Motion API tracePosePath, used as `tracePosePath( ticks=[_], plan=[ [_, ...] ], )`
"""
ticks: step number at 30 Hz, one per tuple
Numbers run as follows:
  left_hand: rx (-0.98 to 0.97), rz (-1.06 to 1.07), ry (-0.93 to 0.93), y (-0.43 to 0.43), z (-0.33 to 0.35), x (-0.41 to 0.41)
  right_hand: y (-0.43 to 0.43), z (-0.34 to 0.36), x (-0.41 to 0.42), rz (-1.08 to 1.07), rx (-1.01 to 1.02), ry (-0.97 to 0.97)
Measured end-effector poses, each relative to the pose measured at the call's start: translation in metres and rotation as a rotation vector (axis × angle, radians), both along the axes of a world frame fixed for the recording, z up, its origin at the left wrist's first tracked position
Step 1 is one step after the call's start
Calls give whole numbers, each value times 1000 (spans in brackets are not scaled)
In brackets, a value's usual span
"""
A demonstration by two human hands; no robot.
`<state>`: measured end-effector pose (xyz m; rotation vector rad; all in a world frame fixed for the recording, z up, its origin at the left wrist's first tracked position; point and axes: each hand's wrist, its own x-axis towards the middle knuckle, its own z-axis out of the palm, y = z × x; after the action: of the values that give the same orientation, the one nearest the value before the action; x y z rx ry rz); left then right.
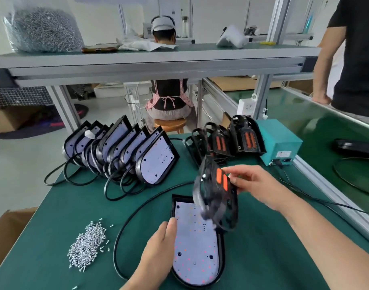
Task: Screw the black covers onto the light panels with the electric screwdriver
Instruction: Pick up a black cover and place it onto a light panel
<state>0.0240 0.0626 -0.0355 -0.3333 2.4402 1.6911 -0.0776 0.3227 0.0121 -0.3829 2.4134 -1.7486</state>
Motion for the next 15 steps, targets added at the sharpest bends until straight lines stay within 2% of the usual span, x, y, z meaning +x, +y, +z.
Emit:
tracePosePath(
  ticks=[4, 6, 9, 15],
  plan=[
    [94, 21, -53, -1, 0, 4, -5, -8, -4, 18, 369, 180],
    [124, 35, -68, -3, 1, 5, -13, -11, -5, 46, 471, 248],
    [175, 14, -143, -4, 0, 3, -24, -14, -4, 100, 533, 278],
    [180, 52, -155, 4, 0, -1, -37, -8, -4, 128, 563, 332]
  ],
)
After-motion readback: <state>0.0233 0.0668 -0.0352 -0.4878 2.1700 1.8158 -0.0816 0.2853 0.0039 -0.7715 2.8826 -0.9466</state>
